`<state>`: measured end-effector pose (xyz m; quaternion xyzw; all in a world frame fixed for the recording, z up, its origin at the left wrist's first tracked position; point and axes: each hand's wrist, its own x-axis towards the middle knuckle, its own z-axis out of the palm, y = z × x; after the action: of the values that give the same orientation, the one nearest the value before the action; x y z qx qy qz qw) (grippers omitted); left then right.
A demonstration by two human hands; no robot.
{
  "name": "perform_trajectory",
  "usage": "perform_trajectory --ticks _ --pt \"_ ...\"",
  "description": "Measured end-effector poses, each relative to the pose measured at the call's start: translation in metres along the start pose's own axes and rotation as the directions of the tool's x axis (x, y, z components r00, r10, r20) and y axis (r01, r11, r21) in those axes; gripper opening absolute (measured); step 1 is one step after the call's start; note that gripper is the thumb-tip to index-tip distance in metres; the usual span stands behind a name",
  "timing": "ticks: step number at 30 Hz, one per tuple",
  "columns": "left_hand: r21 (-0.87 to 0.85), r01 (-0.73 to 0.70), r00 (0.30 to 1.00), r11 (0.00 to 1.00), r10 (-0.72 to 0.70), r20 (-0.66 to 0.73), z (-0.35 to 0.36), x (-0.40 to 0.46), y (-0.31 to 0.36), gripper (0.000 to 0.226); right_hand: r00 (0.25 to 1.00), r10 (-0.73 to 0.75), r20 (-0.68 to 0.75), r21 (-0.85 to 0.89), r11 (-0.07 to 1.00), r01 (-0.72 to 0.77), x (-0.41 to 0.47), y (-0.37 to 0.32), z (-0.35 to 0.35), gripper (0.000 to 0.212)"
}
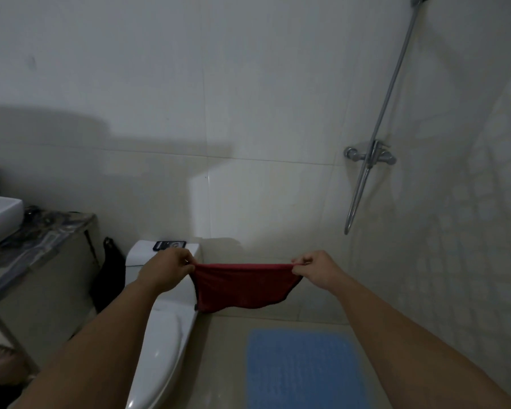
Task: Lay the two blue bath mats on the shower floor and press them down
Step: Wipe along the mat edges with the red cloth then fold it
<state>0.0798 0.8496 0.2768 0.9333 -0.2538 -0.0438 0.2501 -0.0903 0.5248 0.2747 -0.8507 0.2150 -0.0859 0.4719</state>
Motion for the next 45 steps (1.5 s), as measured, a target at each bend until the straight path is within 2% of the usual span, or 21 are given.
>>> perform_trajectory --ticks 2,3,5,6,7,8,9,11,12,15,16,19,21,23,26,27,30,32,35,40,45 --pt "0.225 0.044 0.989 0.973 -0.011 -0.149 0.0 -0.003 0.002 0.011 0.997 -0.072 0.005 0.041 0.997 0.071 -0.003 -0.01 0.007 0.018" --pt "0.2 0.081 0.97 0.977 -0.031 -0.241 0.001 -0.003 0.005 0.014 0.994 -0.11 -0.004 0.057 0.992 0.111 -0.004 -0.018 0.011 0.019" --pt "-0.115 0.148 0.93 0.982 -0.178 -0.321 0.001 0.001 0.01 0.016 0.986 -0.164 0.025 0.092 0.983 0.161 -0.007 -0.037 0.021 0.026" --pt "-0.359 0.152 0.917 0.921 -0.267 -0.295 -0.001 0.004 0.015 0.015 0.981 -0.176 0.085 0.095 0.981 0.168 -0.008 -0.05 0.026 0.032" --pt "-0.595 0.143 0.915 0.791 -0.335 -0.226 -0.004 0.005 0.021 0.015 0.967 -0.187 0.171 0.089 0.981 0.174 -0.01 -0.062 0.031 0.038" --pt "-0.752 0.126 0.919 0.647 -0.362 -0.157 -0.009 0.005 0.032 0.014 0.946 -0.206 0.252 0.089 0.978 0.189 -0.012 -0.074 0.034 0.042" --pt "-0.836 0.098 0.931 0.54 -0.347 -0.114 -0.015 0.004 0.044 0.011 0.921 -0.24 0.307 0.097 0.97 0.221 -0.013 -0.085 0.036 0.045" --pt "-0.876 0.038 0.969 0.481 -0.231 -0.085 -0.022 0.0 0.069 0.006 0.891 -0.337 0.304 0.121 0.941 0.315 -0.014 -0.103 0.037 0.05" --pt "-0.865 0.019 0.986 0.502 -0.154 -0.068 -0.025 -0.001 0.079 0.002 0.885 -0.388 0.258 0.121 0.922 0.369 -0.013 -0.109 0.037 0.049" --pt "-0.838 0.028 0.997 0.546 0.046 0.064 -0.028 0.0 0.1 0.027 0.88 -0.475 0.03 0.149 0.872 0.466 -0.009 -0.118 0.037 0.034" --pt "-0.836 0.04 0.992 0.547 0.082 0.101 -0.03 -0.001 0.106 0.031 0.892 -0.45 -0.042 0.187 0.873 0.45 -0.006 -0.117 0.037 0.03" --pt "-0.838 0.017 0.987 0.546 0.123 0.1 -0.034 -0.002 0.122 0.024 0.94 -0.31 -0.141 0.275 0.9 0.338 -0.002 -0.109 0.033 0.044" --pt "-0.821 -0.012 0.99 0.57 0.125 0.072 -0.033 -0.001 0.126 0.019 0.97 -0.228 -0.09 0.308 0.919 0.244 -0.002 -0.104 0.028 0.041" --pt "-0.807 -0.019 0.989 0.59 0.132 0.073 -0.031 0.0 0.125 0.016 0.985 -0.171 -0.024 0.357 0.919 0.168 -0.004 -0.101 0.023 0.023" --pt "-0.826 -0.014 0.987 0.564 0.14 0.079 -0.026 -0.001 0.126 0.02 0.982 -0.189 -0.012 0.343 0.922 0.181 -0.007 -0.098 0.014 0.006" --pt "-0.824 -0.031 0.988 0.565 0.143 0.061 -0.022 -0.002 0.125 0.02 0.981 -0.192 0.003 0.335 0.925 0.18 -0.007 -0.096 0.012 0.007" --pt "-0.7 -0.16 0.98 0.696 0.195 -0.031 -0.008 -0.002 0.118 0.012 0.984 -0.165 0.058 0.323 0.936 0.138 -0.001 -0.086 0.009 0.009" --pt "-0.626 -0.194 0.973 0.755 0.231 -0.022 0.003 -0.007 0.114 0.01 0.985 -0.141 0.095 0.363 0.927 0.098 0.004 -0.081 0.007 0.01" --pt "-0.437 -0.245 0.966 0.865 0.258 -0.03 0.021 -0.014 0.109 0.034 0.982 -0.109 0.156 0.441 0.897 0.03 0.009 -0.076 0.005 0.01" --pt "-0.336 -0.388 0.913 0.858 0.309 -0.266 0.053 -0.018 0.106 0.024 0.984 -0.045 0.172 0.45 0.892 -0.038 0.025 -0.057 0.005 0.009" --pt "-0.106 -0.479 0.857 0.871 0.439 -0.268 0.078 -0.008 0.115 0.04 0.979 0.003 0.202 0.486 0.868 -0.103 0.048 -0.038 0.001 0.007"
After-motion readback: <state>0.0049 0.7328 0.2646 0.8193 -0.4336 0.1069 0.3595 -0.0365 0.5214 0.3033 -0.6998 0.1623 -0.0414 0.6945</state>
